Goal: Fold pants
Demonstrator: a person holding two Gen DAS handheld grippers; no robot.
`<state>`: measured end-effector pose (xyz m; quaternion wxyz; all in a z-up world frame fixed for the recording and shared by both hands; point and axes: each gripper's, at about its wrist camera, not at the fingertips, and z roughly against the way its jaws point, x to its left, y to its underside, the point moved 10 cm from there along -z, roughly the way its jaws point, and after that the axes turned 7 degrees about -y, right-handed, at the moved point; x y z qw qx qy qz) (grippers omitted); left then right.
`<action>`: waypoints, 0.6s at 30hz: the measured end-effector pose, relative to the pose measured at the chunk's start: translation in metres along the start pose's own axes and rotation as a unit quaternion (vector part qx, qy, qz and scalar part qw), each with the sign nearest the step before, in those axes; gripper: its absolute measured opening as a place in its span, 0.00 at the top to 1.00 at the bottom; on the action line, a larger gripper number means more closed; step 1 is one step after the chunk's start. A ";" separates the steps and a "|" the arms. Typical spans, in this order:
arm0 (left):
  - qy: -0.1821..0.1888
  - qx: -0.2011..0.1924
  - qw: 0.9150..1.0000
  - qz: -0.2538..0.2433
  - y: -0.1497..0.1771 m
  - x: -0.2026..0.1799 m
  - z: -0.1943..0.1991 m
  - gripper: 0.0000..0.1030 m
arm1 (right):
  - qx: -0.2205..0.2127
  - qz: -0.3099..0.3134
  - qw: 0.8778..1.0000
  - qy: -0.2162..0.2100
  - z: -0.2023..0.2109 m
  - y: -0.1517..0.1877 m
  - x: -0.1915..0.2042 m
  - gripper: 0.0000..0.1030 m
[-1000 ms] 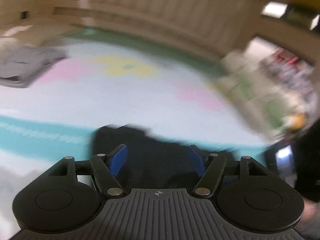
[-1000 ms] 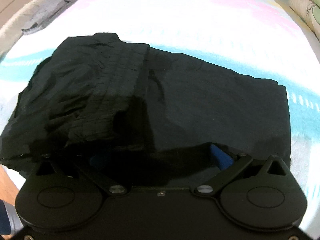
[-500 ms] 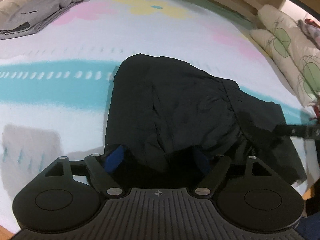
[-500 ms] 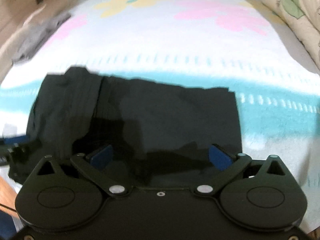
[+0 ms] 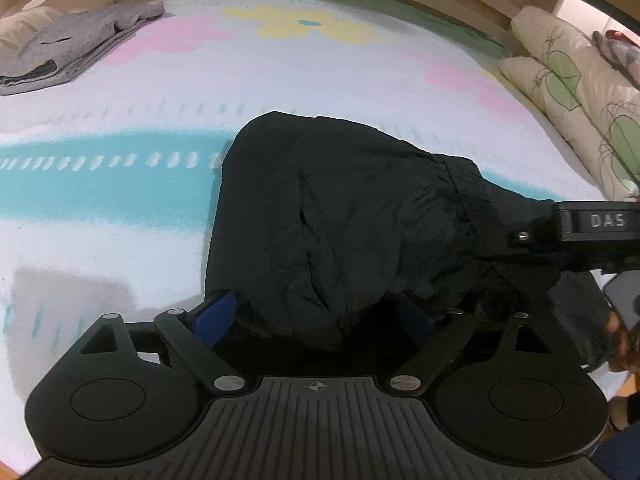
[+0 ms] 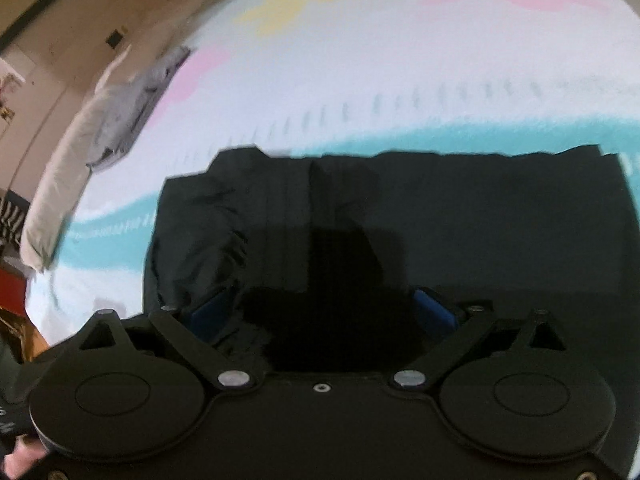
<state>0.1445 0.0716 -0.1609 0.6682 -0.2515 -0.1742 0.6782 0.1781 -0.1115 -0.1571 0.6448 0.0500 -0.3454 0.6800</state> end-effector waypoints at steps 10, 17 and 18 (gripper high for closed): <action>0.003 -0.001 1.000 0.007 -0.002 0.000 0.003 0.14 | -0.010 0.073 0.997 0.016 -0.004 -0.002 0.028 0.57; 0.018 -0.064 0.995 0.074 -0.026 0.014 0.041 0.15 | -0.051 0.125 0.991 0.019 0.025 -0.009 0.054 0.79; 0.017 -0.082 0.993 0.077 -0.031 0.015 0.049 0.15 | -0.058 0.127 0.990 0.013 0.031 -0.010 0.057 0.79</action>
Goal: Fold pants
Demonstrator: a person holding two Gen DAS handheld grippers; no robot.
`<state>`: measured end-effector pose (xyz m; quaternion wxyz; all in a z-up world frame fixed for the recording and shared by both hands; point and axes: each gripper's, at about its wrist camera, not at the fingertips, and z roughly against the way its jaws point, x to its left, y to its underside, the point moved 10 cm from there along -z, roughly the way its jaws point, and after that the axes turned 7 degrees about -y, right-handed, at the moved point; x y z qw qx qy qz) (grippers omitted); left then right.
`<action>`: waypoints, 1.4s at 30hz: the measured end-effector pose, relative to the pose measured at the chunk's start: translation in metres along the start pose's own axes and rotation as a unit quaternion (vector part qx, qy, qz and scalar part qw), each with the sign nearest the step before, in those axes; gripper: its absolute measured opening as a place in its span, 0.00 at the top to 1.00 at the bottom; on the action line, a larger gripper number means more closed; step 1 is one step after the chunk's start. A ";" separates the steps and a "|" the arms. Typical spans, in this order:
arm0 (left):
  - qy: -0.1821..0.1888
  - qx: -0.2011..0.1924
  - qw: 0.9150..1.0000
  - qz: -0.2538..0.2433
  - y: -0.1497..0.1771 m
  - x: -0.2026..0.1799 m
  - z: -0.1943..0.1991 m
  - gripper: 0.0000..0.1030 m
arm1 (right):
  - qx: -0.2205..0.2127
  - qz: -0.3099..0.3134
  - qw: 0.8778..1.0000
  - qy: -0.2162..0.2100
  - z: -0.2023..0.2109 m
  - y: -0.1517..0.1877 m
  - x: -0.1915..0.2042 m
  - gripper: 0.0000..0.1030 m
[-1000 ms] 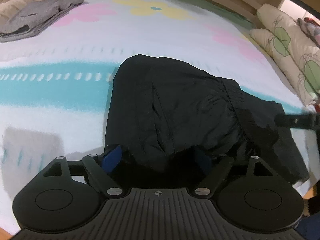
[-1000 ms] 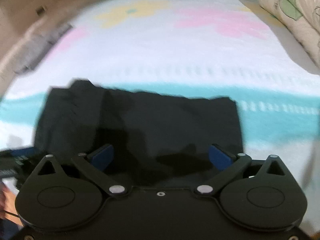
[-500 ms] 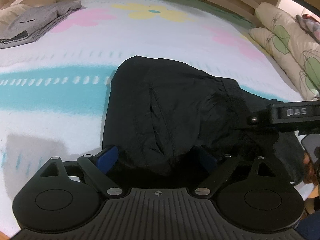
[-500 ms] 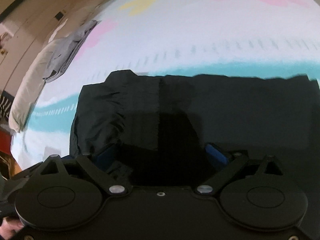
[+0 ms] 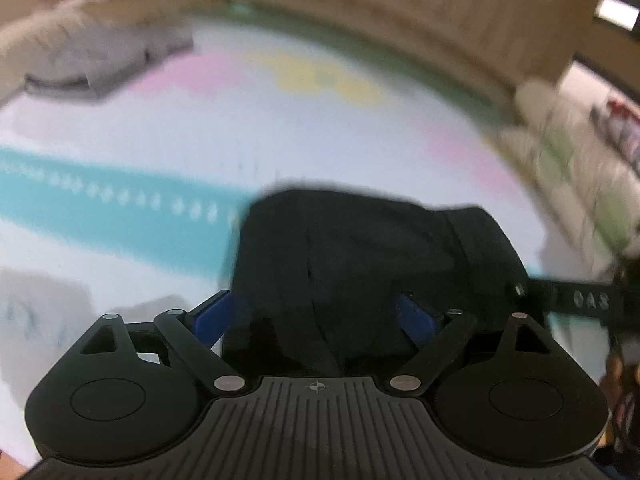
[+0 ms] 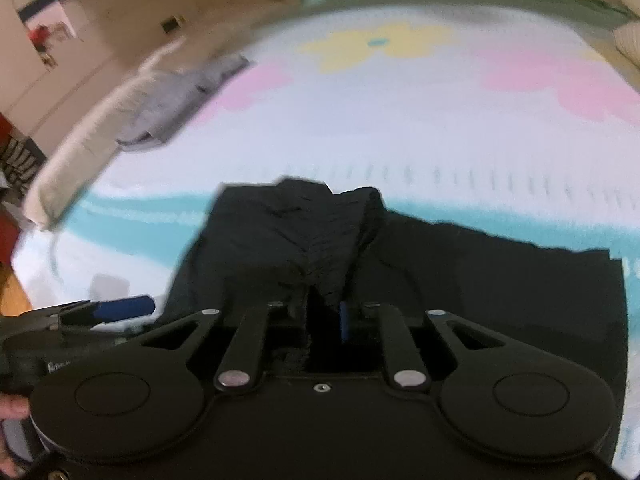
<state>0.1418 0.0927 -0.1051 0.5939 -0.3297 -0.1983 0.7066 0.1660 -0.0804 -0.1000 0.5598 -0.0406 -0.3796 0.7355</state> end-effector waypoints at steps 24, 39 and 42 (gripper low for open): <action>-0.037 0.098 0.978 -0.183 0.060 -0.093 -0.065 0.08 | 0.042 -0.099 0.977 0.186 0.069 0.064 -0.155 0.29; -0.031 0.073 0.983 -0.164 0.065 -0.093 -0.063 0.00 | 0.041 -0.002 0.979 0.199 0.047 0.059 -0.129 0.05; -0.028 0.061 0.984 -0.166 0.067 -0.093 -0.061 0.00 | 0.075 -0.047 0.978 0.189 0.031 0.079 -0.145 0.01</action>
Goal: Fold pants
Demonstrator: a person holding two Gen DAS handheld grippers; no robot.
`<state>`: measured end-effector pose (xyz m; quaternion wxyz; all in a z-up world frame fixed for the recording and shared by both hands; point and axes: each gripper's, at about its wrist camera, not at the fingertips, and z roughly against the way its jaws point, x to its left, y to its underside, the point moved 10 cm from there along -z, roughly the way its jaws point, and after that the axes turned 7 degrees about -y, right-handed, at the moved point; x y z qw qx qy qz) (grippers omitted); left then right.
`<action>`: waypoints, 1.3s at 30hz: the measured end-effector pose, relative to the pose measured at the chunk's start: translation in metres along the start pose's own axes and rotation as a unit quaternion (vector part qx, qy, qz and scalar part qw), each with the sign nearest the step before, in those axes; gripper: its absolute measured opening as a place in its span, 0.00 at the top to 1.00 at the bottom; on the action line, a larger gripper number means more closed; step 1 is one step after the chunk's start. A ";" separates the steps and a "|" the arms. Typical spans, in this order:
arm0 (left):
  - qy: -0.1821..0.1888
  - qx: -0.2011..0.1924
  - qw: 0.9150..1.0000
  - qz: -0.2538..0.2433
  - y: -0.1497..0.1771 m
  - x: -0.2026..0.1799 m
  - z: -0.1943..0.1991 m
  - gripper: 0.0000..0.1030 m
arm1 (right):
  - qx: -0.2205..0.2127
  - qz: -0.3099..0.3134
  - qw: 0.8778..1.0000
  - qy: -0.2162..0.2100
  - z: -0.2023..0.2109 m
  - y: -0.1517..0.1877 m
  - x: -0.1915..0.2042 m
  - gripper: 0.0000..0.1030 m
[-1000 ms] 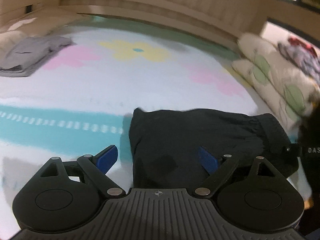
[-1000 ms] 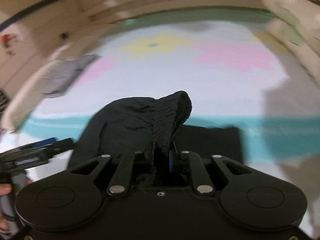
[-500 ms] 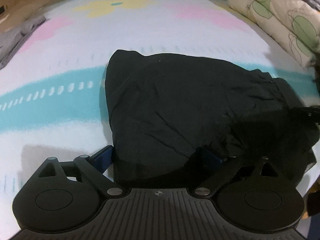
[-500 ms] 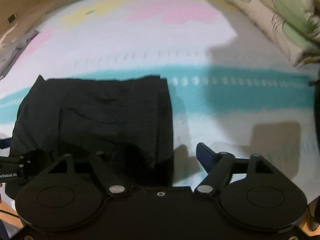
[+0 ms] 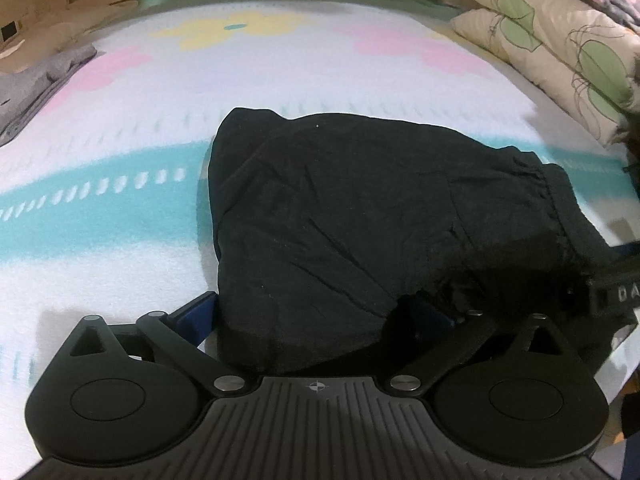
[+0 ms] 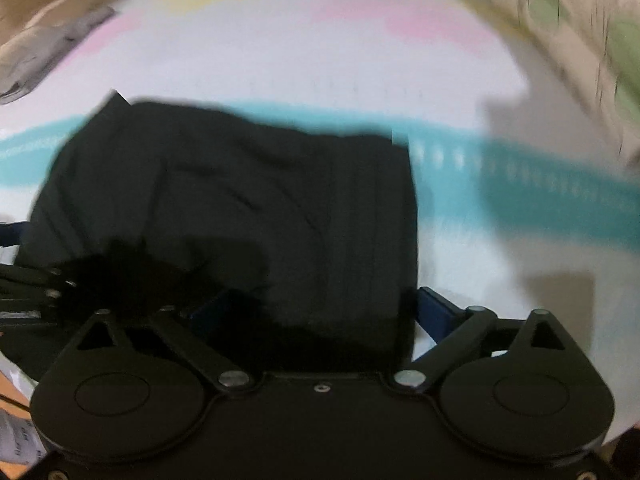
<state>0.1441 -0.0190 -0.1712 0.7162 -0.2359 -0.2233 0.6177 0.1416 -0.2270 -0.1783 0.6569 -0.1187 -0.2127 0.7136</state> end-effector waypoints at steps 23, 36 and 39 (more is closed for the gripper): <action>-0.041 -0.023 0.999 0.009 -0.035 0.008 0.029 0.03 | -0.008 -0.038 0.999 -0.013 -0.005 0.006 -0.002 0.00; -0.090 0.022 0.995 -0.018 -0.058 0.007 -0.018 0.02 | -0.007 -0.032 0.999 -0.023 0.005 0.013 -0.004 0.00; -0.082 0.054 0.995 -0.003 -0.054 0.011 -0.033 0.00 | -0.005 -0.031 0.999 -0.023 0.006 0.013 -0.002 0.00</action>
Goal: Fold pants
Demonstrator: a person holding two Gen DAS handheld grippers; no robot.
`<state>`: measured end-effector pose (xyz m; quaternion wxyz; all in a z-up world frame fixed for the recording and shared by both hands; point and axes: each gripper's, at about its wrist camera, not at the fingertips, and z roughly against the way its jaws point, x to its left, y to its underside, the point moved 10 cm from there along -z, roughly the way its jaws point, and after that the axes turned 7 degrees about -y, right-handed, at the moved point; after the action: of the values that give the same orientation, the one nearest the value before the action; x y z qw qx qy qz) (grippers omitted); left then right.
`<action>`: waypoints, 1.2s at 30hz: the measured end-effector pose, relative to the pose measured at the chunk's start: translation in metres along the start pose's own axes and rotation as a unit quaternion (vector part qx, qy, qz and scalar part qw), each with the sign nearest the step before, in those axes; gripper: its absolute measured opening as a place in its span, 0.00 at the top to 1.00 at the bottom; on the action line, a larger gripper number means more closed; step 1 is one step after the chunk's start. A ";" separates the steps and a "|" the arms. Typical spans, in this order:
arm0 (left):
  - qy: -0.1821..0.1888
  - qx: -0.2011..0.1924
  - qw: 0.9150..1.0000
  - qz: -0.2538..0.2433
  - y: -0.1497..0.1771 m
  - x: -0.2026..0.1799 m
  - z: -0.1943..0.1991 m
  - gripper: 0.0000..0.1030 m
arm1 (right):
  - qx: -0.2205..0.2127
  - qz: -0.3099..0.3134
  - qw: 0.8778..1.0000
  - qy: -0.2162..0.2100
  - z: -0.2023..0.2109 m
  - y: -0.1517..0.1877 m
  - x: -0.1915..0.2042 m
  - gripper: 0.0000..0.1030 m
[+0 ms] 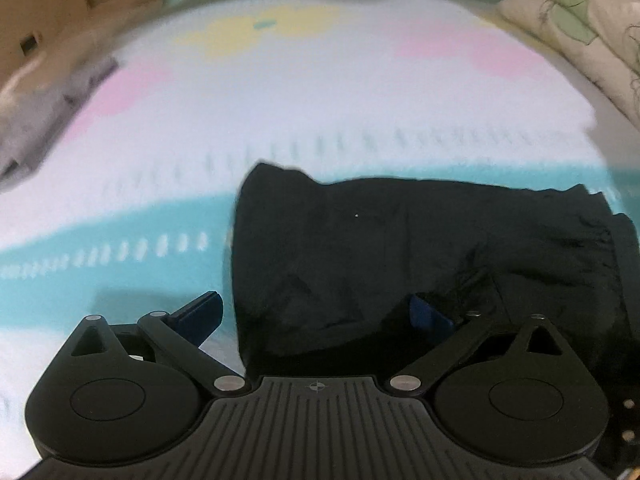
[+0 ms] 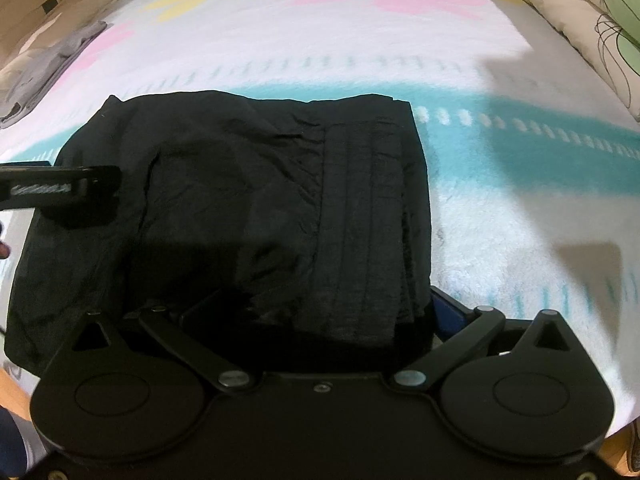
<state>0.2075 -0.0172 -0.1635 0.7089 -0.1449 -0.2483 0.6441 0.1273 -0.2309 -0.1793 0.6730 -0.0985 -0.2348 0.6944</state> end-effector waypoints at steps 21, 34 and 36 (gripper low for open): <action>0.053 -0.043 0.997 0.022 0.013 0.011 -0.005 0.00 | 0.024 -0.018 0.999 0.014 -0.004 -0.010 0.003 0.00; 0.057 -0.054 0.997 0.023 0.011 0.007 -0.004 0.00 | 0.033 -0.023 0.999 -0.020 -0.004 -0.014 -0.007 0.03; 0.062 -0.052 0.996 0.023 0.010 0.007 -0.004 0.00 | 0.033 -0.021 0.999 -0.024 -0.003 -0.014 -0.008 0.03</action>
<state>0.2015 -0.0082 -0.1704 0.6994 -0.2267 -0.2338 0.6362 0.1420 -0.2385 -0.1771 0.6846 -0.0546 -0.2300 0.6895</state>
